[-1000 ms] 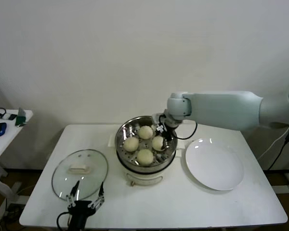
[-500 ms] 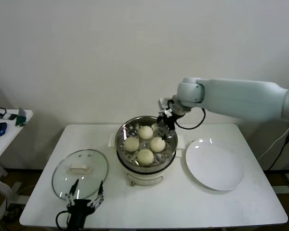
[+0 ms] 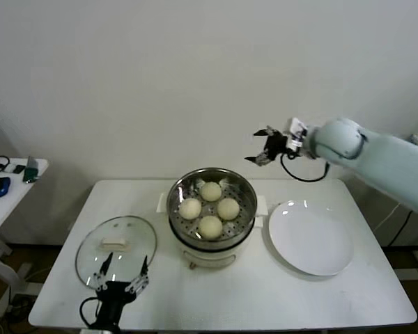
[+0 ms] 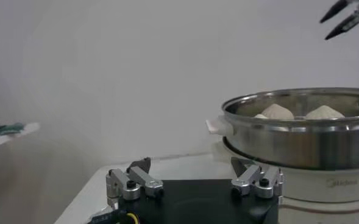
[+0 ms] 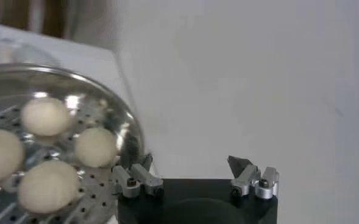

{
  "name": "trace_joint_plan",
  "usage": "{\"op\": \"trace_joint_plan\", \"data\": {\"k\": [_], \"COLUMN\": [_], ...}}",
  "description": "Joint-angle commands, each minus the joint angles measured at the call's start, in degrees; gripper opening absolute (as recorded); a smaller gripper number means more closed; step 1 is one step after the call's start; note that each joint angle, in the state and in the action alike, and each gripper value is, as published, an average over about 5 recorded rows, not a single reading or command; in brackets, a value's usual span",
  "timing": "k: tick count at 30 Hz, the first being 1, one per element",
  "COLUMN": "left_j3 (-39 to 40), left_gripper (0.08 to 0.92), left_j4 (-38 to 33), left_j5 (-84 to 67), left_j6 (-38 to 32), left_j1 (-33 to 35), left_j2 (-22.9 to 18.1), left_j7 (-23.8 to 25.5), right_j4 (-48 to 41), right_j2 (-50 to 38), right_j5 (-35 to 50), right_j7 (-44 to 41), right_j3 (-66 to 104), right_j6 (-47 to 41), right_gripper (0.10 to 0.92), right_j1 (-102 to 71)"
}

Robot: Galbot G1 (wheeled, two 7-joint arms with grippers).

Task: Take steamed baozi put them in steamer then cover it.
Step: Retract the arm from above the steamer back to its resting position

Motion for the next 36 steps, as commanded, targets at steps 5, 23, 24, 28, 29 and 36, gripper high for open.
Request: {"op": "trace_joint_plan", "data": {"k": [5,23,24,28,29,36], "left_j3": [-0.93,-6.21,-6.67,-7.85,-7.90,-6.29], "left_gripper": [0.823,0.823,0.823,0.823,0.823,0.823], "left_j4": [2.07,6.78,7.57,12.10,13.57,23.82], "left_j5": [10.12,49.56,52.46,64.34,67.03,76.38], "left_j6": [-2.02,-3.40,-2.87,-0.45,-0.06,-0.42], "left_j1": [-4.50,-7.19,-7.36,-7.96,-8.12,-10.82], "left_j2": [0.08,8.70,9.45,11.20,11.52,12.86], "left_j7": [1.06,-10.63,-11.53,-14.94,-15.80,-21.85], "right_j4": [9.63,13.41,13.37,12.86,12.66,12.03], "right_j2": [-7.73,18.87,19.78,22.80,23.38,26.35], "right_j5": [-6.06,-10.10,-10.24,-10.95,-11.13,-11.12], "right_j7": [10.14,10.75,10.95,11.35,11.44,12.56], "right_j3": [77.79,88.84,88.42,87.13,86.80,85.46], "right_j6": [12.76,34.57,35.38,37.98,38.63,41.46], "right_gripper": [0.823,0.823,0.823,0.823,0.823,0.823], "right_j1": [-81.47,-112.50,-113.09,-114.79,-115.10,-116.06]}}
